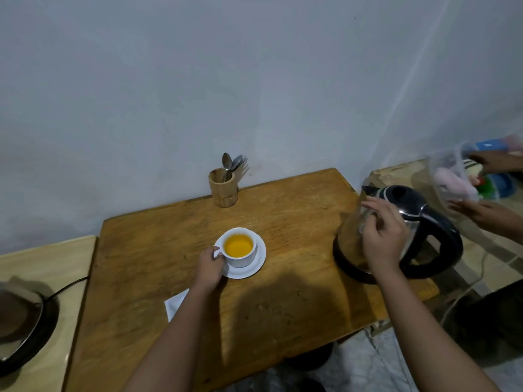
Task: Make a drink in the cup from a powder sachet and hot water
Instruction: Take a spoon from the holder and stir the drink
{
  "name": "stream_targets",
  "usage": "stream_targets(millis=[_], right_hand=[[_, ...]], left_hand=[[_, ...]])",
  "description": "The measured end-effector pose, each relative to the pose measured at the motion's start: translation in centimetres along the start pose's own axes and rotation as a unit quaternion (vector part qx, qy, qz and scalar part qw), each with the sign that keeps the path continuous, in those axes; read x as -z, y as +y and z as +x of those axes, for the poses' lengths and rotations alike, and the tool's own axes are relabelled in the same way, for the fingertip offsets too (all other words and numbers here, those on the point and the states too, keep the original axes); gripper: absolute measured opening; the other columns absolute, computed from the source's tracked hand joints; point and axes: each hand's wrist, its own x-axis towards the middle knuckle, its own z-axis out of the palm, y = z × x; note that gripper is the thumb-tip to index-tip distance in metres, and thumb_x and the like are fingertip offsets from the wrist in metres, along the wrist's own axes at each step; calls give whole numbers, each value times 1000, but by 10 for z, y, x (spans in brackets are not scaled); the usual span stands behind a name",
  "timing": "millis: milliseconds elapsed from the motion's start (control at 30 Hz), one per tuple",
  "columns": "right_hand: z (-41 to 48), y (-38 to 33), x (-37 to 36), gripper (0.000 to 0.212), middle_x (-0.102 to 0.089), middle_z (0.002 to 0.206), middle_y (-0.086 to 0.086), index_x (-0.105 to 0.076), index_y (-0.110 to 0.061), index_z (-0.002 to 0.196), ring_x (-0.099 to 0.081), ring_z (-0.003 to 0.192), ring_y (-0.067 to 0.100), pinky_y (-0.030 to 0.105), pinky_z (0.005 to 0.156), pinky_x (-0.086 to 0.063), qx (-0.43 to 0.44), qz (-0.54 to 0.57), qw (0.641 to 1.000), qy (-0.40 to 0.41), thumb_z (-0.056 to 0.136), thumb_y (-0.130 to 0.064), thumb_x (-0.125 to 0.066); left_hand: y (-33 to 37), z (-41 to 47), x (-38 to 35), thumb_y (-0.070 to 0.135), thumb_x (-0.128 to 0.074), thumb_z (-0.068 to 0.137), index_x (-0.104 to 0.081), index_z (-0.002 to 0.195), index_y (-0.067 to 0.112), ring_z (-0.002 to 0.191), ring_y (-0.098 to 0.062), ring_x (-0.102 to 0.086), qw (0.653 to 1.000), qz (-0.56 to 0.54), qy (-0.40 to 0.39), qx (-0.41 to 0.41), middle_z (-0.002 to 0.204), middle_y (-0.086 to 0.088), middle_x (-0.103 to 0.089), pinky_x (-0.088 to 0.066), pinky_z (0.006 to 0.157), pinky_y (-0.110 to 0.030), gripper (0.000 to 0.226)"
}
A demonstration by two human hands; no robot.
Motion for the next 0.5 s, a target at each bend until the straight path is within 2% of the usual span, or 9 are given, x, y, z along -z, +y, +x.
stream_targets(millis=[100, 167, 233, 333, 433, 500], right_hand=[[-6, -18, -33, 28, -68, 100, 10, -69, -5, 98, -62, 87, 20, 2, 75, -44, 13, 26, 996, -85, 84, 7, -48], [-7, -30, -58, 27, -66, 100, 4, -69, -8, 101, -58, 86, 13, 11, 77, -48, -12, 31, 988, -153, 87, 3, -50], [-6, -40, -86, 26, -63, 100, -1, -68, -10, 103, -56, 92, 10, 23, 82, -50, -39, 38, 974, -222, 88, 1, -50], [2, -50, -132, 25, -64, 105, 3, -67, -9, 105, -55, 95, 11, 19, 80, -44, -55, 38, 950, -306, 89, -1, -50], [10, -59, -174, 24, -67, 104, 8, -67, -6, 105, -58, 93, 14, 20, 78, -44, -77, 53, 936, -338, 89, -1, -49], [16, -66, -201, 25, -64, 100, 4, -66, -8, 107, -56, 84, 9, 10, 66, -42, -108, 59, 926, -357, 90, -2, -48]], left_hand=[[-2, 3, 6, 14, -46, 94, -59, 113, 4, 98, -21, -53, 1000, 7, -21, -13, 118, -16, -61, -40, 81, -32, 25], [-4, 5, 10, 15, -48, 94, -60, 114, 5, 101, -23, -55, 999, 17, -30, -22, 119, -16, -62, -41, 82, -32, 25], [-7, 8, 12, 19, -49, 93, -60, 115, 8, 107, -26, -57, 999, 30, -37, -24, 120, -14, -62, -45, 87, -35, 27], [-10, 10, 14, 22, -49, 92, -60, 116, 11, 108, -25, -58, 998, 38, -37, -28, 119, -10, -63, -46, 90, -36, 29], [-12, 8, 15, 23, -50, 92, -59, 117, 13, 106, -19, -56, 998, 46, -31, -28, 119, -6, -61, -44, 87, -32, 29], [-12, 7, 15, 22, -50, 92, -60, 115, 13, 103, -17, -55, 998, 50, -29, -37, 117, -5, -61, -44, 84, -30, 27]])
